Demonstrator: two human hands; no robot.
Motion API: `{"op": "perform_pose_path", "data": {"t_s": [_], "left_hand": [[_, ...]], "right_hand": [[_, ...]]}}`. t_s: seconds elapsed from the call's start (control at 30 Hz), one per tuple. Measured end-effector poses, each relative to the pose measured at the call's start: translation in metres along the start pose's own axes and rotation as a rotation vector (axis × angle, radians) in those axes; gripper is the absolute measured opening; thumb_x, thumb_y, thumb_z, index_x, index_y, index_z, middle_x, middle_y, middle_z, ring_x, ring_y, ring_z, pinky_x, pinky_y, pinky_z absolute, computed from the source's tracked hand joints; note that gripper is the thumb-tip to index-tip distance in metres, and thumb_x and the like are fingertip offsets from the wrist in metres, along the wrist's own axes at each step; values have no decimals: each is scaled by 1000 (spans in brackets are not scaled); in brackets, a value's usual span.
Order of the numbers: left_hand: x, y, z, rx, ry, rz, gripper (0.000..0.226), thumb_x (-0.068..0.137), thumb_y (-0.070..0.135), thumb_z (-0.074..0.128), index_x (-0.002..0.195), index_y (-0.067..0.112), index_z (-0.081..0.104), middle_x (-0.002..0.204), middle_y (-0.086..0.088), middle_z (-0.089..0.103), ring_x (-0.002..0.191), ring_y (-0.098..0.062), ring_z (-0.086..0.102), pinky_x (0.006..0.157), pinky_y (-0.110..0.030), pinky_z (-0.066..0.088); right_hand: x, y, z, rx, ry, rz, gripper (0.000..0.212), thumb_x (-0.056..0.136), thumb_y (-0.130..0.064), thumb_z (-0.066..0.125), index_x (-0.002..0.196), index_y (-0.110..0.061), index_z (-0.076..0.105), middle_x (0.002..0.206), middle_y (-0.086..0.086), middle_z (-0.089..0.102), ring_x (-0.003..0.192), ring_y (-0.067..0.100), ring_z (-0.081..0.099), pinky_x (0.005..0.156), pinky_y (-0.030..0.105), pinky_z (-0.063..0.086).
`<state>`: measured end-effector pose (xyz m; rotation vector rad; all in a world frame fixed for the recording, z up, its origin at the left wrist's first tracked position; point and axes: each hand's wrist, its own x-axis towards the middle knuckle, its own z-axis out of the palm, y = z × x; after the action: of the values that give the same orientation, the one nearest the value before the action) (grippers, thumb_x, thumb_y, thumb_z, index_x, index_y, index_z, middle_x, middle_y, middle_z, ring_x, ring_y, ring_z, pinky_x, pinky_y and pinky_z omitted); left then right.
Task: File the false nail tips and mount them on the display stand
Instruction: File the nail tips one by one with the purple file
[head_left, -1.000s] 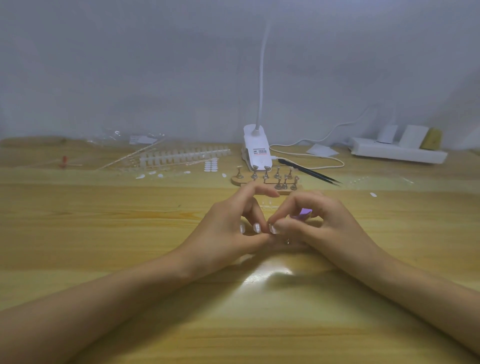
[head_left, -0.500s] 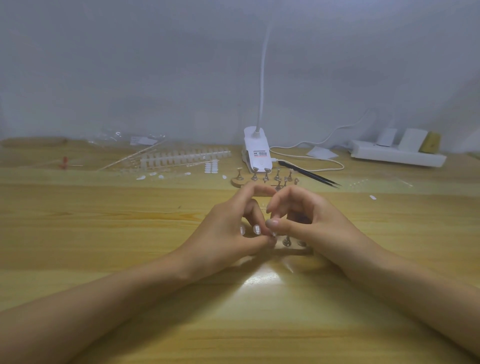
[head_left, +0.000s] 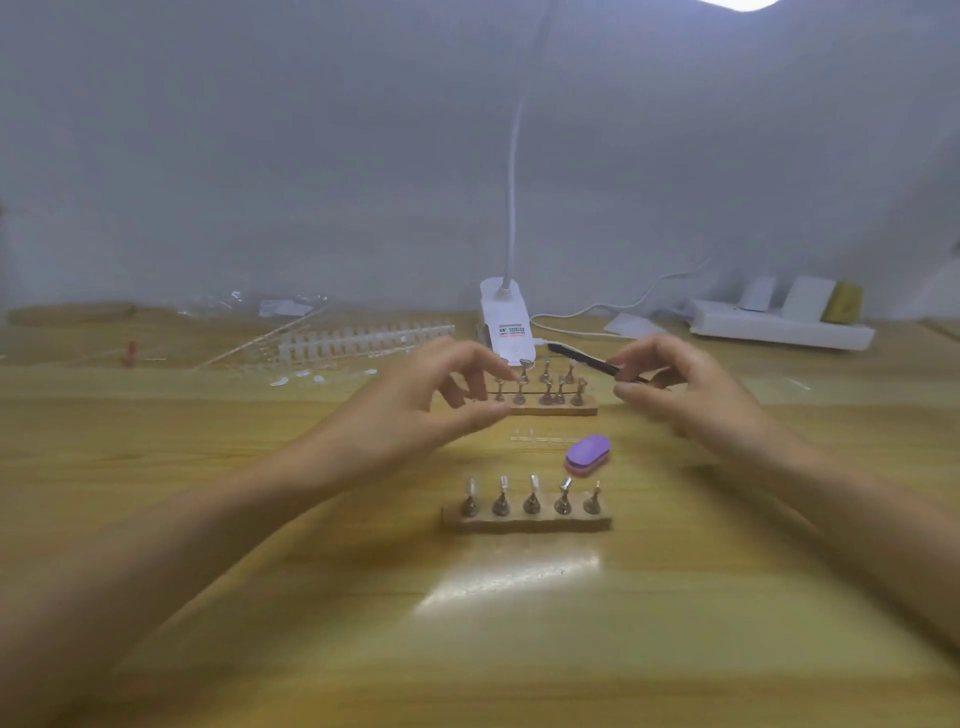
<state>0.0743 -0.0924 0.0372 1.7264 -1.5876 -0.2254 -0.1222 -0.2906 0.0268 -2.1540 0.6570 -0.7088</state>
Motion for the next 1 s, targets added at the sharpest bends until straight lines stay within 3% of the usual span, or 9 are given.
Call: {"op": "perform_pose_path", "data": {"t_s": [0.1,0.17,0.27,0.4,0.53,0.63,0.73,0.9,1.0], "left_hand": [[9,-9,2,231,-22,63,15,86,26,72,100,28,67,98,13,58,91,0,55,79,-18,45],[13,-11,8,266,-86,36,13,86,29,73,98,29,68,94,16,57,87,1,53,79,-26,47],[18,-13,21,347,-145,34,25,87,40,70,110,31,66,98,17,56,88,-3,53,81,-36,50],[24,-13,30,383,-146,66,28,86,46,69,111,34,67,98,18,53,86,-3,53,80,-35,50],[24,-18,36,294,-114,68,23,85,41,72,104,29,66,95,16,53,84,0,52,77,-33,50],[24,-22,39,195,-83,65,18,83,35,75,97,26,68,94,14,55,85,2,52,74,-24,47],[24,-24,41,156,-79,47,16,82,35,76,94,26,68,91,16,54,80,4,50,70,-22,43],[27,-21,45,216,-58,31,34,73,64,64,91,35,64,88,21,52,81,12,48,65,-24,40],[28,-20,49,273,-22,19,35,72,66,67,92,39,58,90,23,52,82,17,48,63,-22,36]], "right_hand": [[2,9,7,-93,7,-63,19,87,-8,74,99,-18,63,95,-6,67,79,9,56,67,8,41],[1,8,10,-106,12,-125,15,86,-9,75,93,-16,64,89,-8,67,73,7,54,65,10,41],[-5,3,12,-100,-82,-239,7,87,-15,75,88,-20,70,87,-9,70,70,0,55,63,10,39],[-12,1,19,-163,-241,-287,12,82,-19,80,93,-20,75,93,-4,65,76,5,54,69,13,42],[-10,1,17,-168,-199,-237,8,82,-14,80,83,-19,74,85,-14,65,75,4,54,69,16,44],[-8,3,14,-173,-149,-143,9,81,-16,81,81,-18,72,89,-10,66,78,11,59,74,22,51],[-8,3,12,-213,-150,-134,10,83,-16,79,82,-22,71,93,-8,69,82,11,59,73,20,48],[-12,0,19,-238,-201,-200,15,85,-16,77,93,-28,71,98,-10,66,85,2,57,70,12,43],[-15,0,26,-219,-217,-264,18,84,-11,76,95,-25,73,91,-7,64,82,5,57,70,13,43]]}}
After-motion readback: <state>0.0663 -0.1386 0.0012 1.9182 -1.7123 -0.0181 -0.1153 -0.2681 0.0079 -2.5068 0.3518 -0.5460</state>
